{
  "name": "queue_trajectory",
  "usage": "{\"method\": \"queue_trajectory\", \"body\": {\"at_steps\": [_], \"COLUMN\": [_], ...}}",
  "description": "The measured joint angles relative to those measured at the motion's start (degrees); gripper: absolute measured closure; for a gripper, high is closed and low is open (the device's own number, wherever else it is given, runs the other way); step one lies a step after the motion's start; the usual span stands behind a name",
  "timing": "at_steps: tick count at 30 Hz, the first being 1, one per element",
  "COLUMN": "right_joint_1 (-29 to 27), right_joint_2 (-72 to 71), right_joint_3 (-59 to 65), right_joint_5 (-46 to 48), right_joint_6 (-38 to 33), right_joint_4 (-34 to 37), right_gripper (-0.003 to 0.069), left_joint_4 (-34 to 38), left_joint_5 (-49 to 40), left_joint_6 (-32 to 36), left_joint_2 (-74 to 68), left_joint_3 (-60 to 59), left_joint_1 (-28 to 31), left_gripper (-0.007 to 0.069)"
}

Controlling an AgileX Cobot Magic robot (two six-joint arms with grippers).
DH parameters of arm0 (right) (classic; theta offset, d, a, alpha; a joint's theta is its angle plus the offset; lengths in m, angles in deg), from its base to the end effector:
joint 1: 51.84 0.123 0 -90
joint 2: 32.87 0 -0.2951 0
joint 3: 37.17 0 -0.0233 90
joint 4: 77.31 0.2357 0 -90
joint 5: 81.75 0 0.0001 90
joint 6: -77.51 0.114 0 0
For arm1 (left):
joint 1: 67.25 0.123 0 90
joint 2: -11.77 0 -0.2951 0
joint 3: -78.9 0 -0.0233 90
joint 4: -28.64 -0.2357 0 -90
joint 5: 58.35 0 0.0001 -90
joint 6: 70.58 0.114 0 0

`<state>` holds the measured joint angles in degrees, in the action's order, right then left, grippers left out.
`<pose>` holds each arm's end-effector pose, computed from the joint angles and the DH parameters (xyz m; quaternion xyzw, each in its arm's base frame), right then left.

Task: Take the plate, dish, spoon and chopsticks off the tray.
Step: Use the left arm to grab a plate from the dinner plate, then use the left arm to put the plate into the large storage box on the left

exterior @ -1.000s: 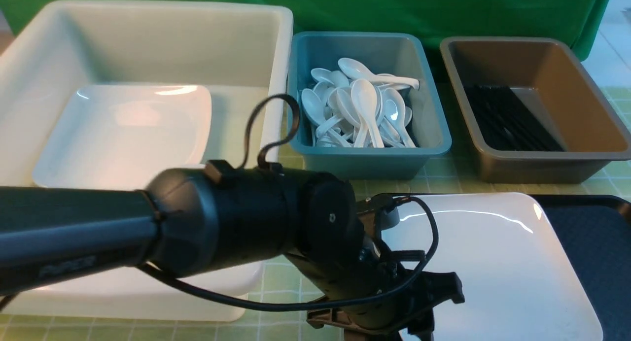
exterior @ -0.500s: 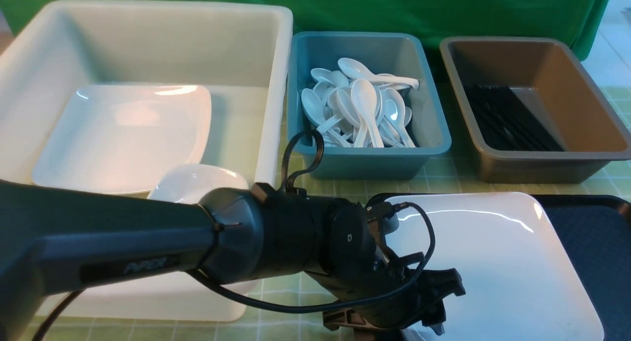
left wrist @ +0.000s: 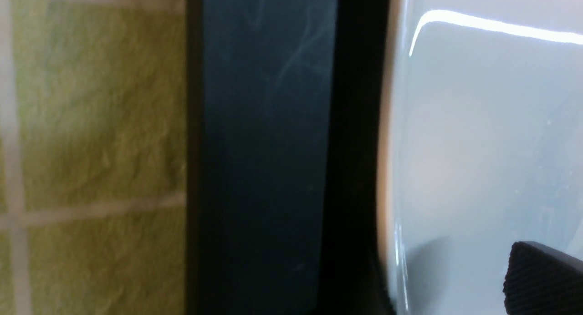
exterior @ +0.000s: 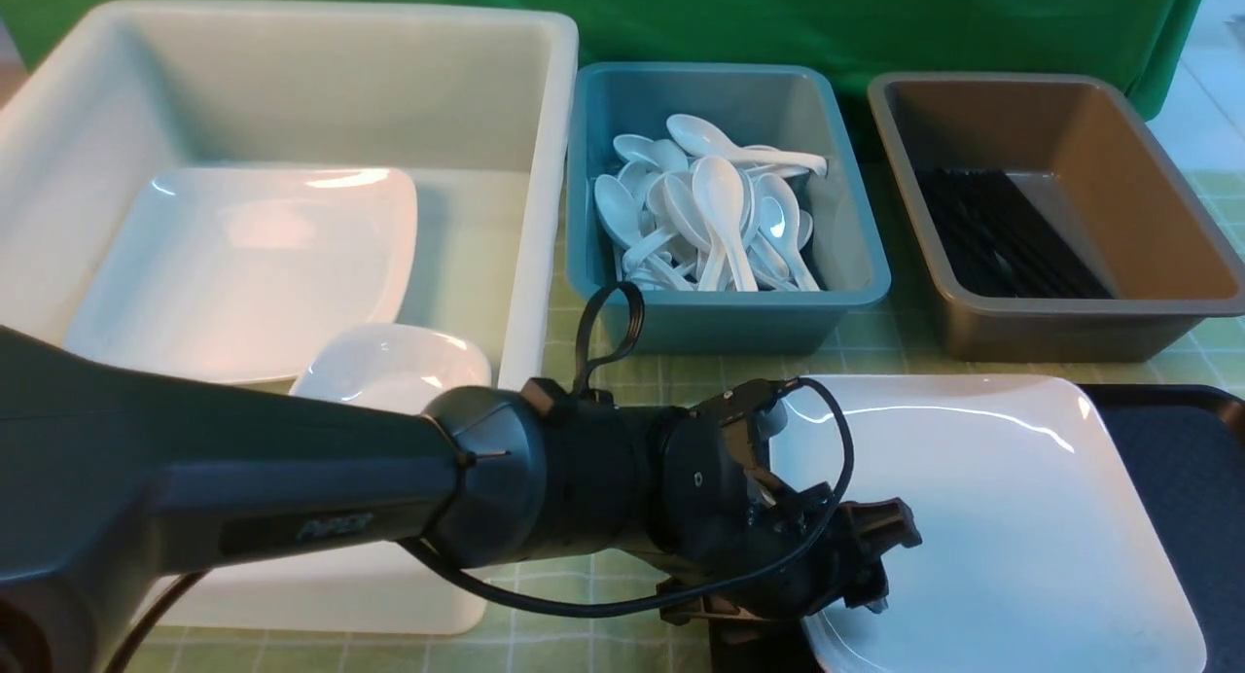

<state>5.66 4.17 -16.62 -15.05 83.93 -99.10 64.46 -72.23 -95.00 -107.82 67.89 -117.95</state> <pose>0.0549 0.0137 0.3888 -0.3608 0.7898 0.0830 0.4890 0.2469 -0.3270 0.1550 -0.0490 0.9420 -0.3048 0.1317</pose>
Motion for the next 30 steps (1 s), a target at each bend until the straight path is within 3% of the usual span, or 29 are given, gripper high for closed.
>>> {"method": "queue_trajectory", "body": {"at_steps": [5,10,14,30], "right_joint_1": [0.0,0.0,0.0,0.0], "right_joint_2": [0.0,0.0,0.0,0.0], "right_joint_3": [0.0,0.0,0.0,0.0], "right_joint_5": [0.0,0.0,0.0,0.0], "right_joint_6": [0.1,0.1,0.1,0.1], "right_joint_4": [0.0,0.0,0.0,0.0], "right_gripper": [0.0611,0.0606,0.0601,0.0595], "left_joint_4": [0.5,0.5,1.1,-1.0], "left_joint_5": [1.8,2.3,2.0,-3.7], "left_joint_6": [0.0,0.0,-0.2,5.7], "left_joint_2": [-0.7,-1.2,-1.4,15.2], "left_joint_3": [0.2,0.2,0.2,-0.4], "left_joint_1": [0.0,0.0,0.0,0.1], "left_gripper": [0.0277,0.0419,0.058,0.0608]}}
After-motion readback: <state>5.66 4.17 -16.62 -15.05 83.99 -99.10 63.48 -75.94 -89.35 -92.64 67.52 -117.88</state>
